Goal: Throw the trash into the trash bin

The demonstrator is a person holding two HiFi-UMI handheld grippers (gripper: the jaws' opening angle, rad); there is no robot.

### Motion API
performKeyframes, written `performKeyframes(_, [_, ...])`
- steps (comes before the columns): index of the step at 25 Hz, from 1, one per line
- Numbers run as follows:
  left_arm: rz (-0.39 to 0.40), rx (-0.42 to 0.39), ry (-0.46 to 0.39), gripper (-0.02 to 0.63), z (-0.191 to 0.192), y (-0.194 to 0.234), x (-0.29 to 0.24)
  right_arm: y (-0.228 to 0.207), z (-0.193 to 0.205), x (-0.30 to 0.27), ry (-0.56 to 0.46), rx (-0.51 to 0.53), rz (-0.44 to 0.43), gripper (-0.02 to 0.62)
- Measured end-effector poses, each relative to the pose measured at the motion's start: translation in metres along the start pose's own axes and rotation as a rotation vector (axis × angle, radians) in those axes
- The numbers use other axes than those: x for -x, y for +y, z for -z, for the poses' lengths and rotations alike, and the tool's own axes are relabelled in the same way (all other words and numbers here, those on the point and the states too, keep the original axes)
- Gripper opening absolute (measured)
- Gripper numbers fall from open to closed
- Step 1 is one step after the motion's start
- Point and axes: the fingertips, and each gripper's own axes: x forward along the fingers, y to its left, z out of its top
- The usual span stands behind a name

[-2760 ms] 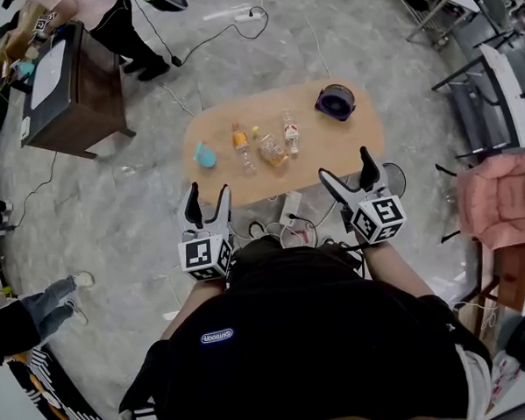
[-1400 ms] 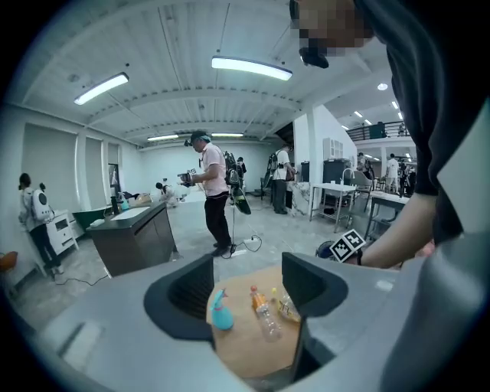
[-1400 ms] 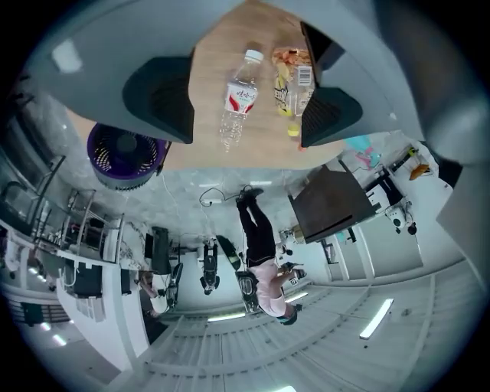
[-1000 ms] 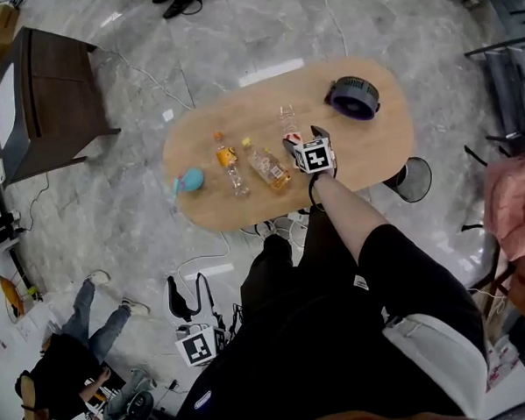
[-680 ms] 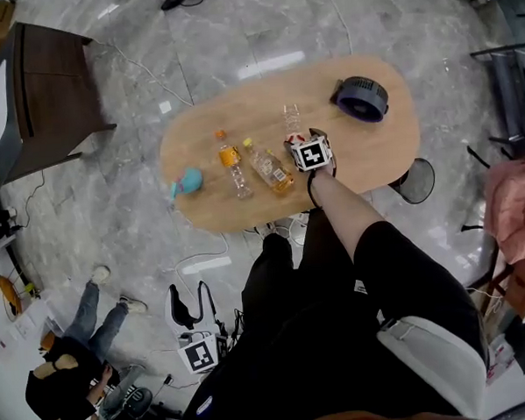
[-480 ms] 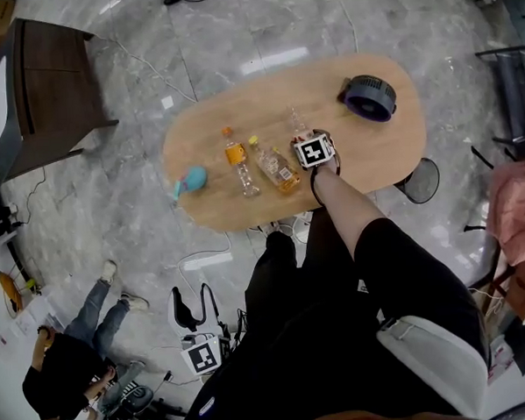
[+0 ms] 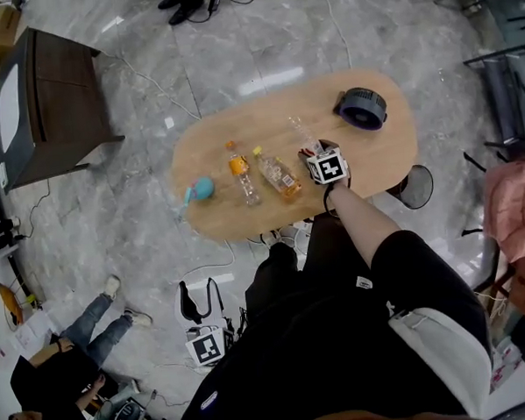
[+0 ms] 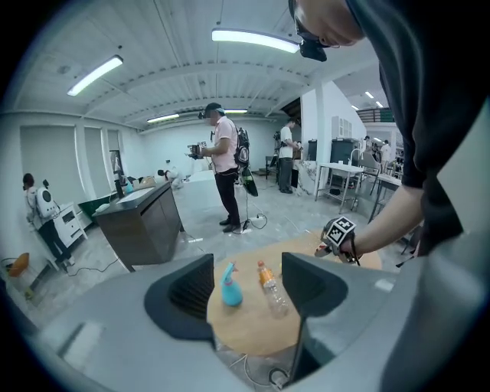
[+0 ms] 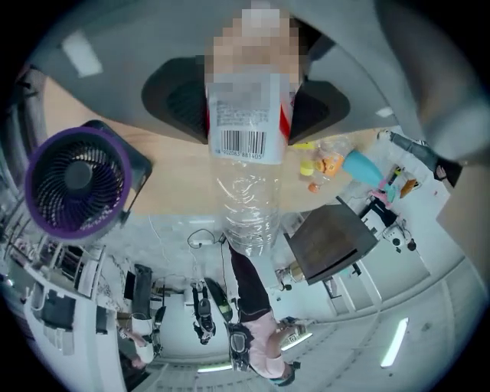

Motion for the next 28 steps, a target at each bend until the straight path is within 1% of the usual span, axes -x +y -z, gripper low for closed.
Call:
performKeyframes(3, [0.034,-0.032,-0.044,0.278,-0.012,0.006,0.002,0.012,-0.011,0.052,-0.057,0.012,-0.012,0.331])
performKeyframes(7, [0.084,-0.068,-0.124,0.278,-0.035,0.013,0.005,0.042,-0.021,0.133,-0.149,-0.001,-0.044,0.331])
performKeyframes(9, [0.131,-0.077,-0.164,0.278,-0.044,0.014,0.005,0.062,-0.024,0.174,-0.197,-0.012,-0.056,0.331])
performKeyframes(11, [0.177,-0.098,-0.190,0.278,-0.044,0.016,0.008,0.085,-0.023,0.214,-0.246,-0.030,-0.061,0.331])
performKeyframes(15, [0.258,-0.138,-0.255,0.278,-0.047,0.013,0.006,0.121,-0.015,0.280,-0.345,-0.057,-0.042,0.331])
performKeyframes(19, [0.378,-0.188,-0.326,0.278,-0.059,-0.016,-0.002,0.134,0.000,0.337,-0.446,-0.110,0.017,0.331])
performKeyframes(21, [0.431,-0.213,-0.346,0.278,-0.061,-0.029,0.001,0.140,0.011,0.362,-0.475,-0.132,0.042,0.331])
performKeyframes(24, [0.496,-0.234,-0.339,0.278,-0.064,-0.051,0.013,0.143,0.030,0.399,-0.500,-0.153,0.083,0.331])
performKeyframes(28, [0.575,-0.258,-0.336,0.276,-0.063,-0.091,0.026,0.125,0.068,0.437,-0.516,-0.205,0.140,0.331])
